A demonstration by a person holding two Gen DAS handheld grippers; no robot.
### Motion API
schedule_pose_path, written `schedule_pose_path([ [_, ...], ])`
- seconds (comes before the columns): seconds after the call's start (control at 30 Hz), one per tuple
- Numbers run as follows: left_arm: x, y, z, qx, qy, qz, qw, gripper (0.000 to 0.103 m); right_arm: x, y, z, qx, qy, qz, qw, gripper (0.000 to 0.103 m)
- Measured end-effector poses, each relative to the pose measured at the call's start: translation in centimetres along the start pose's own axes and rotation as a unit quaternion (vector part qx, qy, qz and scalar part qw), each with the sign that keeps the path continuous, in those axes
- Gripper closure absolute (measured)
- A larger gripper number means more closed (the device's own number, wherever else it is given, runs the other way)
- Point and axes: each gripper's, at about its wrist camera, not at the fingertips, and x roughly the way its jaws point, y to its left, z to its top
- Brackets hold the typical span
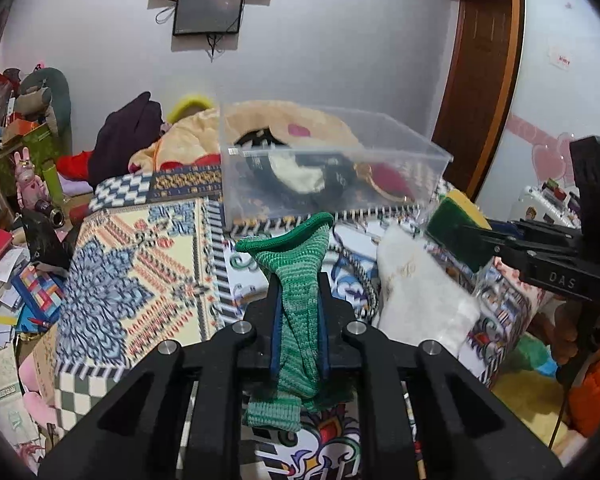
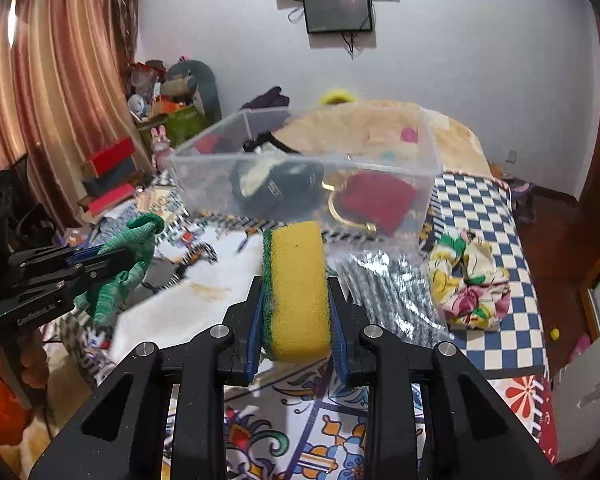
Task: Organize soft objects
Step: 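Grasp the green knitted sock with the left tool while the right grasps the yellow sponge, then lower the sock and sponge into the clear box and open both tools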
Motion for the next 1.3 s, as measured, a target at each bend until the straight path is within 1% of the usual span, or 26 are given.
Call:
schedule_pose_path([
  [0.17, -0.8, 0.1, 2.4, 0.007, -0.026, 0.011, 0.9996, 0.089, -1.2, 0.2, 1.7, -0.005, -0.027, -0.003, 1.000, 0.077],
  [0.27, -1.0, 0.3, 4.2, 0.004, -0.039, 0.007, 0.9992, 0.089, -1.8, 0.3, 3.0, -0.011, -0.044, -0.009, 0.999, 0.077],
  [0.4, -1.0, -0.2, 6.6, 0.017, -0.062, 0.022, 0.9977, 0.089, -2.3, 0.0, 5.1, -0.011, -0.069, -0.021, 0.997, 0.077],
  [0.47, -0.9, -0.4, 7.9, 0.021, -0.071, 0.022, 0.9970, 0.089, -2.3, -0.3, 5.9, -0.010, -0.079, -0.027, 0.996, 0.077],
  [0.7, 0.7, -1.0, 11.2, 0.028, -0.084, 0.030, 0.9956, 0.089, -1.5, -1.1, 8.4, -0.001, -0.102, -0.038, 0.994, 0.077],
  [0.8, 1.9, -1.1, 12.4, 0.025, -0.081, 0.032, 0.9958, 0.089, -0.7, -1.5, 9.4, 0.004, -0.103, -0.040, 0.994, 0.077],
  [0.97, 4.4, -1.3, 13.7, 0.029, -0.067, 0.047, 0.9962, 0.089, 0.6, -1.6, 10.5, 0.009, -0.097, -0.041, 0.994, 0.077],
  [1.17, 7.7, -0.7, 14.3, 0.019, -0.033, 0.047, 0.9982, 0.089, 3.1, -1.1, 10.9, -0.012, -0.066, -0.055, 0.996, 0.077],
  [1.3, 9.7, -0.5, 14.1, 0.023, -0.012, 0.053, 0.9983, 0.089, 4.8, -1.1, 10.9, -0.029, -0.041, -0.064, 0.997, 0.077],
])
